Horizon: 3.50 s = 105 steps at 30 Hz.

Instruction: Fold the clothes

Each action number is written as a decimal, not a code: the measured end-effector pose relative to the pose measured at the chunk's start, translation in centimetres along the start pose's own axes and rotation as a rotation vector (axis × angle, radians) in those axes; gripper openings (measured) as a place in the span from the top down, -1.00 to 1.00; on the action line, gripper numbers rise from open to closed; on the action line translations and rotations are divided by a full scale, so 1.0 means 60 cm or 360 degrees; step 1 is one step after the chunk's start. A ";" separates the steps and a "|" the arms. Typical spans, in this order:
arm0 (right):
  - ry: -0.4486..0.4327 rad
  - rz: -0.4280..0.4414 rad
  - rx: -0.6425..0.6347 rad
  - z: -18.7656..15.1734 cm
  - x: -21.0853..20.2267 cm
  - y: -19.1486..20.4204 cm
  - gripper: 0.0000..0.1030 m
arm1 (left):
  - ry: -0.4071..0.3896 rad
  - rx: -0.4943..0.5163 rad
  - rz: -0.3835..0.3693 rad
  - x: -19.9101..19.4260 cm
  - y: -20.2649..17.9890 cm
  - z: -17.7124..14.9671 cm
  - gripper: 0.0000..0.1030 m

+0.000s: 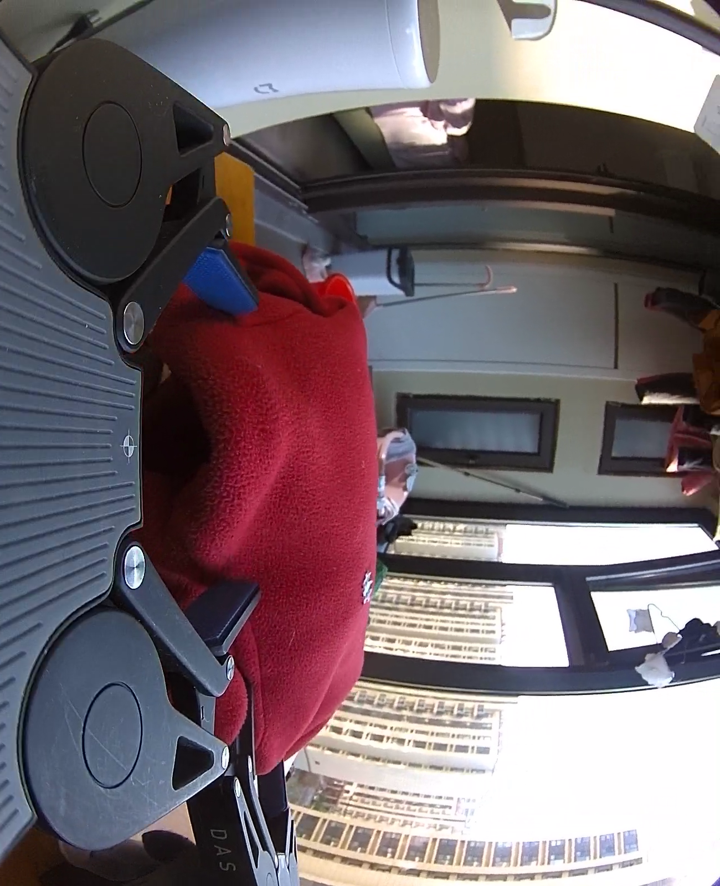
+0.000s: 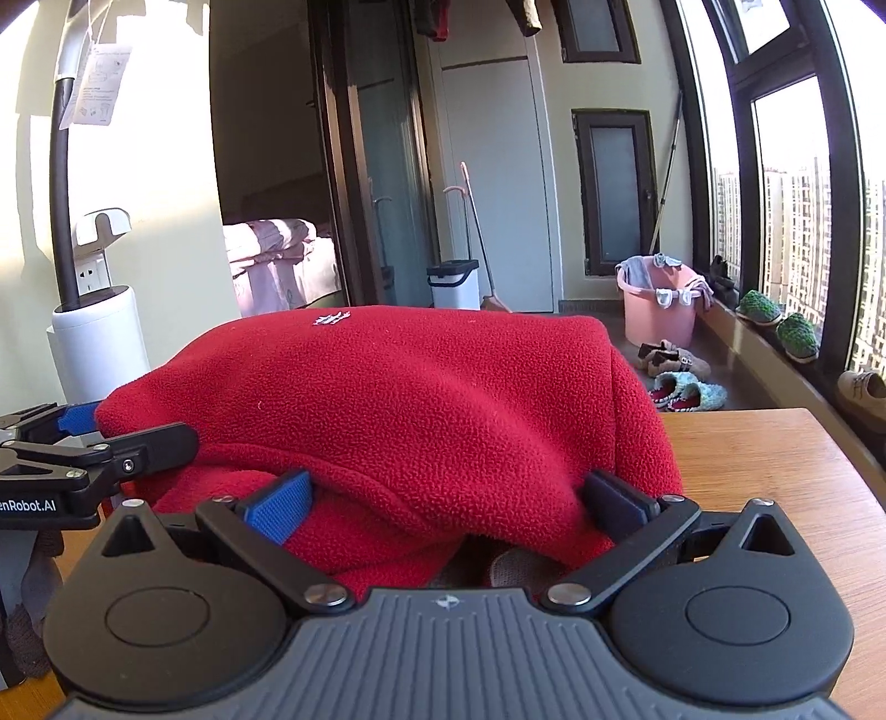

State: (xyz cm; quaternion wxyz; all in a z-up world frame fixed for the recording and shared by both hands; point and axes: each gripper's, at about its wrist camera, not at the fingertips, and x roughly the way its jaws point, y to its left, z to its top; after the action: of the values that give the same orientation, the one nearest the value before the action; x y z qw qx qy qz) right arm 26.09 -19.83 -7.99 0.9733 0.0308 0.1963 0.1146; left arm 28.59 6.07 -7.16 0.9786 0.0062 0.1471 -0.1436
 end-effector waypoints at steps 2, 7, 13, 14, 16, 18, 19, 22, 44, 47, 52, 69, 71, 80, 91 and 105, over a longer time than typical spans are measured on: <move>-0.0090 -0.0073 -0.0045 -0.007 -0.021 0.011 -1.00 | -0.0030 -0.0012 0.0030 -0.019 -0.006 -0.004 -1.00; -0.0135 -0.0141 -0.0031 -0.031 -0.081 0.023 -1.00 | -0.0031 -0.0144 0.0041 -0.078 -0.014 -0.013 -1.00; -0.0054 -0.0154 0.0067 -0.064 -0.160 0.029 -1.00 | 0.0015 -0.0066 0.0021 -0.157 -0.068 -0.034 -1.00; -0.0027 -0.0163 0.0085 -0.069 -0.171 0.031 -1.00 | 0.0043 -0.0054 0.0037 -0.166 -0.077 -0.038 -1.00; 0.0032 -0.0186 0.0141 -0.081 -0.196 0.034 -1.00 | 0.0082 -0.0041 0.0064 -0.184 -0.094 -0.045 -1.00; 0.0023 -0.0209 0.0186 -0.090 -0.218 0.036 -1.00 | 0.0084 -0.0044 0.0080 -0.203 -0.106 -0.051 -1.00; 0.0005 -0.0220 0.0201 -0.095 -0.230 0.038 -1.00 | 0.0083 -0.0043 0.0087 -0.212 -0.112 -0.054 -1.00; -0.0112 -0.0272 0.0178 -0.110 -0.263 0.047 -1.00 | 0.0067 -0.0018 0.0140 -0.227 -0.127 -0.057 -1.00; -0.0094 -0.0303 0.0088 -0.121 -0.291 0.069 -1.00 | 0.0079 -0.0049 0.0217 -0.260 -0.140 -0.069 -1.00; -0.0072 -0.0304 0.0074 -0.121 -0.290 0.071 -1.00 | 0.0108 -0.0053 0.0260 -0.257 -0.140 -0.068 -1.00; -0.0075 -0.0306 0.0069 -0.124 -0.293 0.075 -1.00 | 0.0080 -0.0084 0.0241 -0.263 -0.136 -0.069 -1.00; -0.0070 -0.0294 0.0086 -0.125 -0.293 0.070 -1.00 | 0.0094 -0.0086 0.0218 -0.265 -0.139 -0.070 -1.00; -0.0066 -0.0291 0.0090 -0.125 -0.292 0.069 -1.00 | 0.0094 -0.0100 0.0222 -0.265 -0.136 -0.070 -1.00; -0.0053 -0.0281 0.0115 -0.125 -0.291 0.064 -1.00 | 0.0077 -0.0123 0.0247 -0.267 -0.135 -0.071 -1.00; -0.0034 -0.0274 0.0132 -0.124 -0.288 0.063 -1.00 | 0.0089 -0.0118 0.0234 -0.265 -0.135 -0.070 -1.00; -0.0017 -0.0270 0.0149 -0.125 -0.286 0.063 -1.00 | 0.0106 -0.0124 0.0233 -0.263 -0.135 -0.071 -1.00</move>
State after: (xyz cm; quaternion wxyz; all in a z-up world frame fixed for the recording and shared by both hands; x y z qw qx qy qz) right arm 6.99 -20.09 -8.07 0.9781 0.0602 0.1982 0.0222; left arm 10.64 2.96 -6.41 0.9806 -0.0164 0.1842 -0.0655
